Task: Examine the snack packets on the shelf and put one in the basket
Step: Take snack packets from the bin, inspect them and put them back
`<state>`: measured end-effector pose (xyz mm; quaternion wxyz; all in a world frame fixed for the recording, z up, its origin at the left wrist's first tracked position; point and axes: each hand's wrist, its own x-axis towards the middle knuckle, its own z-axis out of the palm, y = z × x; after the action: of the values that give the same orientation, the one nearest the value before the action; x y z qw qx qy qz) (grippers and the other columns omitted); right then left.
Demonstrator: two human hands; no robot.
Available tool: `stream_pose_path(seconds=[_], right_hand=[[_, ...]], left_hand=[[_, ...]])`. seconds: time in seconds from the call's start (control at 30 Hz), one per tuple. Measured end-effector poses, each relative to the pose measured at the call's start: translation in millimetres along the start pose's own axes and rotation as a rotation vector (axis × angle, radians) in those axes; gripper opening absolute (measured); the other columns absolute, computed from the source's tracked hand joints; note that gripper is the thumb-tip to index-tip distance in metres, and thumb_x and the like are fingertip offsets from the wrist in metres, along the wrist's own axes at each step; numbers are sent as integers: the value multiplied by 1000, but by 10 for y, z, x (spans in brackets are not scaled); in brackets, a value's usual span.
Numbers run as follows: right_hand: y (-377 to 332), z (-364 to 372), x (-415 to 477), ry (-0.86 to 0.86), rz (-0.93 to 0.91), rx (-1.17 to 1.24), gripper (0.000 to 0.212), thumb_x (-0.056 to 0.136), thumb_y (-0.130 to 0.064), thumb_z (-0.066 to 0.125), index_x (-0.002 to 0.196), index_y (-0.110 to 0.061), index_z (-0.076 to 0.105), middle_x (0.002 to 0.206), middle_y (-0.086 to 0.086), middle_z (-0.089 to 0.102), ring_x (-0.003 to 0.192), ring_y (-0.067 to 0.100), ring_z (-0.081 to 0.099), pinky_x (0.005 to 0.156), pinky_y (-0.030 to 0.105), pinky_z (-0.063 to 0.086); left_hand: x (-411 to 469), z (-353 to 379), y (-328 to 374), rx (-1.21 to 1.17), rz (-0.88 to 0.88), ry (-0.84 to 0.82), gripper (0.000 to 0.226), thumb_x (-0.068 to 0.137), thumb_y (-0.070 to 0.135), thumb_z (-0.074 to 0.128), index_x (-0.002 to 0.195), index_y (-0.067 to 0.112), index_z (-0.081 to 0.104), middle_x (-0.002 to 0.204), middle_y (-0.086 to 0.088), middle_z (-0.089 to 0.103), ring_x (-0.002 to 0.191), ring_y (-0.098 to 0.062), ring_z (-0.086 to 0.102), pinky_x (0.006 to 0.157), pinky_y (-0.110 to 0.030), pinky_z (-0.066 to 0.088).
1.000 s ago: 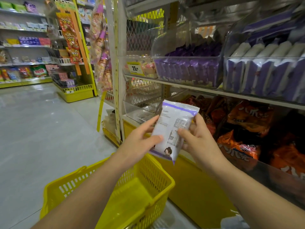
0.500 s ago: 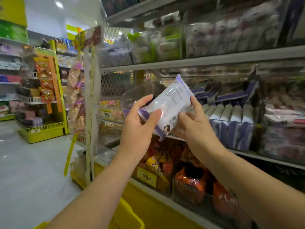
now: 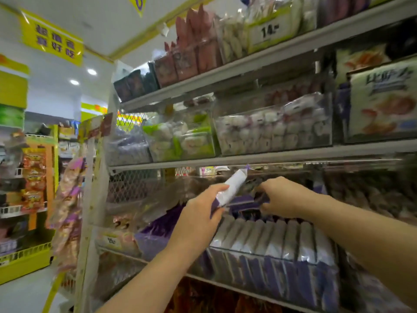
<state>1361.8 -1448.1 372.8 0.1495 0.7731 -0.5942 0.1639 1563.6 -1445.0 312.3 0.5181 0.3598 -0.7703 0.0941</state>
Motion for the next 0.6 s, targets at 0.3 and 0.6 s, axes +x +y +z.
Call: stream_pose_path(seconds=[0.3, 0.6], right_hand=[[79, 343, 667, -175, 134, -95, 58, 78, -35, 70, 131, -17, 51, 129, 8, 57, 116, 28, 56, 90, 32, 46], [134, 590, 856, -1, 184, -211, 63, 74, -45, 65, 129, -21, 47, 126, 5, 56, 114, 26, 56, 92, 35, 46]], left_hand=[[564, 514, -377, 101, 30, -117, 48, 92, 17, 59, 134, 39, 50, 118, 16, 60, 110, -7, 58, 88, -11, 42], [984, 836, -490, 92, -57, -176, 46, 95, 21, 57, 139, 28, 46, 131, -6, 58, 118, -22, 55, 93, -25, 43]])
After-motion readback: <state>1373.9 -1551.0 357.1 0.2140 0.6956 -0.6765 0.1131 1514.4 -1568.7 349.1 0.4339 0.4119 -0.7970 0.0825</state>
